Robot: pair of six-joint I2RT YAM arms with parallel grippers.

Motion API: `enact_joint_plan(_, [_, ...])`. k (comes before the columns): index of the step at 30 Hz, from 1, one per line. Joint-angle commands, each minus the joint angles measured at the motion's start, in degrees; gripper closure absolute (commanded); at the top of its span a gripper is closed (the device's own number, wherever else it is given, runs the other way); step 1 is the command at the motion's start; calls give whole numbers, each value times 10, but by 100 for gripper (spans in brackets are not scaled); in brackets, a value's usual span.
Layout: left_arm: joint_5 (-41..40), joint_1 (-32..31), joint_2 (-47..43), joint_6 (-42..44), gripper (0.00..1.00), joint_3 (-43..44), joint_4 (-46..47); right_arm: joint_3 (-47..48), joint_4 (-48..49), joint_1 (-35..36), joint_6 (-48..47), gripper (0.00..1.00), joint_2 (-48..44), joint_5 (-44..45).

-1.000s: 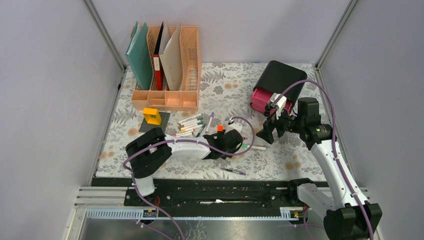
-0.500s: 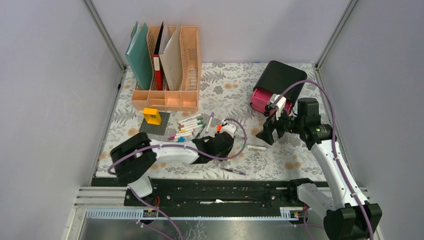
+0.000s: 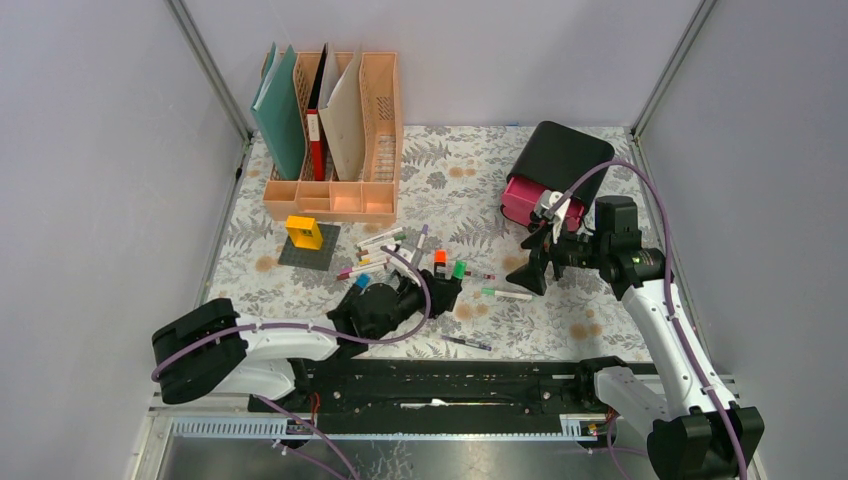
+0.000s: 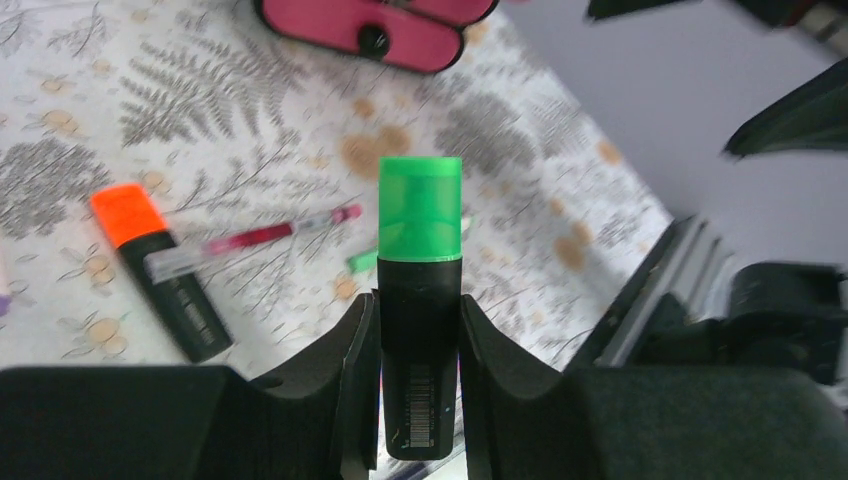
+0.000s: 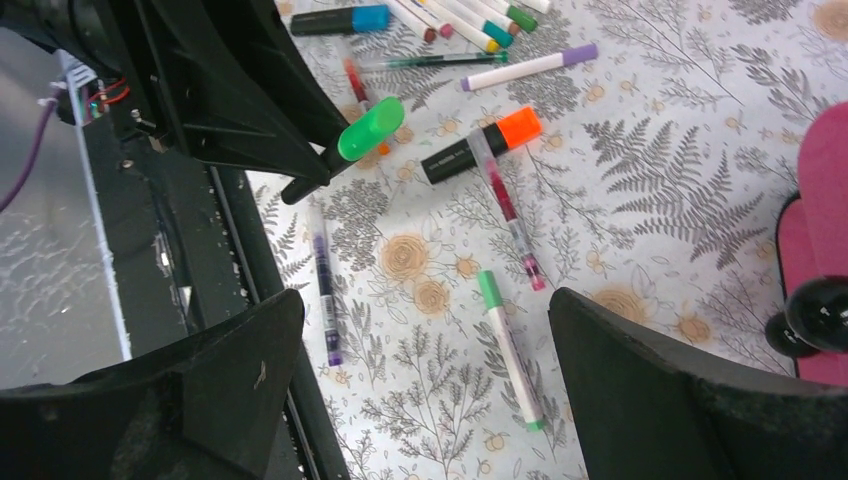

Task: Organize the desk
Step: Pick up the stationery from the center of the board, then place the stationery in the drawer.

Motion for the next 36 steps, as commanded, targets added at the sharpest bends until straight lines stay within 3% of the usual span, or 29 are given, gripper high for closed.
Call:
enact_joint_plan(1, [-10,-2,-9,-73,100,0,180,1,10,3,10,0,-2,-65])
enact_joint_plan(10, [-69,-2,34,-220,100,51,164,-41,120,4,118,0,6,-83])
enact_joint_plan(17, [-76,-2,90,-279,100,94,157,-65,196,17,201,0,19,-64])
enact_joint_plan(36, [-56,-4,205,-289,100,152,265,-66,217,79,245,2,77,11])
